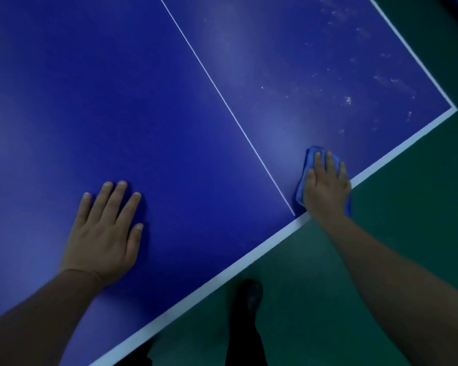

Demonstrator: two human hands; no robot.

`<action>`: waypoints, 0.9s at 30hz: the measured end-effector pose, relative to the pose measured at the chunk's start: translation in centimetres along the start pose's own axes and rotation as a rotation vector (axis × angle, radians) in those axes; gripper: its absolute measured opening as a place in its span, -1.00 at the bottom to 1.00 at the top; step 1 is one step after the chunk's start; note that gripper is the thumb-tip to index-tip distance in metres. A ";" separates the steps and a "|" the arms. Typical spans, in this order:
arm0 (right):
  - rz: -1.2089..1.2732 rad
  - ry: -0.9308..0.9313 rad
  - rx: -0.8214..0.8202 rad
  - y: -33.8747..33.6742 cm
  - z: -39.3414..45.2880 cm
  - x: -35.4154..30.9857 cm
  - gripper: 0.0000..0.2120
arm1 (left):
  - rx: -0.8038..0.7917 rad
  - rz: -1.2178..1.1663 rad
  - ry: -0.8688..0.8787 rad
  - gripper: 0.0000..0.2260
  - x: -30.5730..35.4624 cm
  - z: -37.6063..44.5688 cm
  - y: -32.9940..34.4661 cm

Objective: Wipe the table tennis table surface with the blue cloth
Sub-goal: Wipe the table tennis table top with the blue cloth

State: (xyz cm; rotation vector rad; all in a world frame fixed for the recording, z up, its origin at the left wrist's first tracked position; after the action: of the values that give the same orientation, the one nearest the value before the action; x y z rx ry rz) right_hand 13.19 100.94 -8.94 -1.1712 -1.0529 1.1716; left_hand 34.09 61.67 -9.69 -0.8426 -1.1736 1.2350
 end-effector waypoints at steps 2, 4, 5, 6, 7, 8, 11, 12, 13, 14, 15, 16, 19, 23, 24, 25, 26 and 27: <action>0.076 0.091 0.017 0.0 0.1 -1.0 -0.49 | 0.052 -0.002 -0.057 -0.46 2.0 0.0 -0.4; 0.118 -0.163 0.102 -0.1 -3.0 -5.0 -0.50 | 0.081 -0.023 -0.169 -0.47 5.7 0.0 -0.2; 0.139 -0.416 0.104 0.0 -5.8 -6.9 -0.50 | 0.096 -0.037 -0.236 -0.47 7.9 0.2 0.2; 0.163 -0.681 0.063 0.1 -8.5 -7.7 -0.51 | 0.106 -0.050 -0.301 -0.47 10.2 0.5 0.8; 0.173 -0.868 0.021 0.3 -9.4 -7.2 -0.51 | 0.112 -0.061 -0.358 -0.46 12.4 0.9 1.4; 0.189 -0.949 -0.005 0.5 -7.7 -5.9 -0.51 | 0.114 -0.069 -0.403 -0.46 14.3 1.4 2.0; 0.101 -0.652 0.149 1.8 3.2 0.5 -0.50 | 0.094 -0.042 -0.477 -0.45 17.3 2.2 3.8; 0.063 -0.474 0.109 1.9 6.9 3.2 -0.50 | 0.088 -0.021 -0.498 -0.44 17.3 2.2 4.1; 0.065 -0.306 0.067 1.9 9.5 5.6 -0.51 | 0.088 -0.002 -0.529 -0.44 16.9 2.2 4.2; 0.099 -0.188 0.025 1.5 10.6 6.7 -0.50 | 0.093 0.016 -0.567 -0.45 16.2 2.1 4.0; 0.138 -0.128 0.045 1.2 10.3 6.6 -0.50 | 0.093 0.037 -0.604 -0.45 15.2 1.8 3.6; 0.146 -0.132 0.069 1.0 8.7 5.4 -0.50 | 0.086 0.062 -0.634 -0.45 14.1 1.1 3.1; 0.206 -0.515 0.148 0.8 -0.8 -0.5 -0.48 | 0.044 0.136 -0.676 -0.44 11.8 -1.9 1.5; 0.367 -1.365 0.035 -0.3 -9.2 -3.4 -0.54 | 0.044 0.129 -0.716 -0.43 11.6 -4.2 1.1; 0.380 -1.411 0.079 0.2 -7.3 -3.5 -0.56 | 0.053 0.113 -0.710 -0.44 11.5 -4.0 1.2; 0.350 -1.373 0.139 0.8 -4.8 -3.7 -0.56 | 0.058 0.109 -0.699 -0.45 11.5 -4.0 1.2; 0.297 -1.255 0.169 1.1 -1.9 -4.0 -0.54 | 0.065 0.111 -0.695 -0.45 11.4 -4.0 1.2; 0.245 -1.080 0.150 1.2 0.7 -4.5 -0.52 | 0.073 0.113 -0.697 -0.46 11.3 -4.1 1.2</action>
State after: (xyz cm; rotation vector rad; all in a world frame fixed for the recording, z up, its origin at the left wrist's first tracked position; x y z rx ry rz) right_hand 11.85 96.61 -10.03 -0.4941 -1.5750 2.1328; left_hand 37.04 73.37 -9.55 -0.4251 -1.6271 1.7261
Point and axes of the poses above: each hand's wrist, its own z-axis towards the middle knuckle, its own y-axis out of the palm, x = y × z, the point moved 3 cm from there along z, towards the middle knuckle, and after that the axes turned 13 degrees about x, right-handed, at the moved point
